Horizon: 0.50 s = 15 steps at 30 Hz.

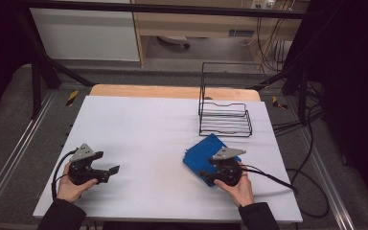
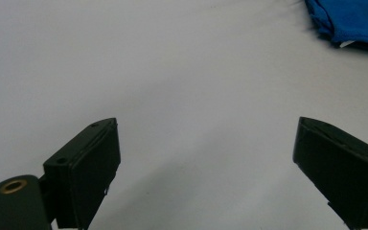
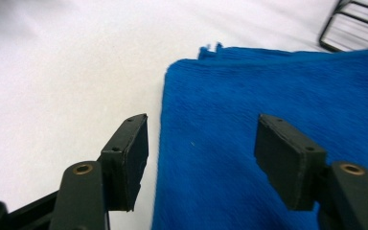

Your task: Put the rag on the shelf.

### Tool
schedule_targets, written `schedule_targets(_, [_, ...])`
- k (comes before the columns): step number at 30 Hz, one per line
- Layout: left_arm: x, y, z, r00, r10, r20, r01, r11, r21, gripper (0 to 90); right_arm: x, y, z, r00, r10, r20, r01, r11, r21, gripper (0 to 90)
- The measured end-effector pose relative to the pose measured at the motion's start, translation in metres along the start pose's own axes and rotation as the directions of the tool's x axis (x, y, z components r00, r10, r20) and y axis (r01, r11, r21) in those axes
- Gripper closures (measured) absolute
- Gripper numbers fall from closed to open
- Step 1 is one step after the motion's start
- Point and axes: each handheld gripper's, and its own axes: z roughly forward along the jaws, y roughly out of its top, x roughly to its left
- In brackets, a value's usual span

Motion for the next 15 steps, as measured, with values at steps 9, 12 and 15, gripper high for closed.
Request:
schedule_targets(9, [0.001, -0.001, -0.001, 1.0000, -0.003, 0.002, 0.003, 1.0000, 0.001, 9.8, 0.008, 0.017, 0.041, 0.9992, -0.034, 0.018, 0.033, 0.9981, 0.052, 49.6])
schedule_targets(12, [0.000, -0.001, -0.001, 1.0000, -0.001, 0.003, 0.001, 1.0000, 0.001, 9.9, 0.004, 0.016, 0.049, 0.9977, -0.047, 0.049, 0.044, 0.9971, 0.062, 55.2])
schedule_targets(15, [0.000, 0.000, 0.000, 1.0000, -0.004, 0.007, 0.004, 1.0000, 0.001, 10.0, 0.001, 0.019, 0.049, 0.9962, -0.035, 0.079, 0.031, 0.9982, 0.051, 59.4])
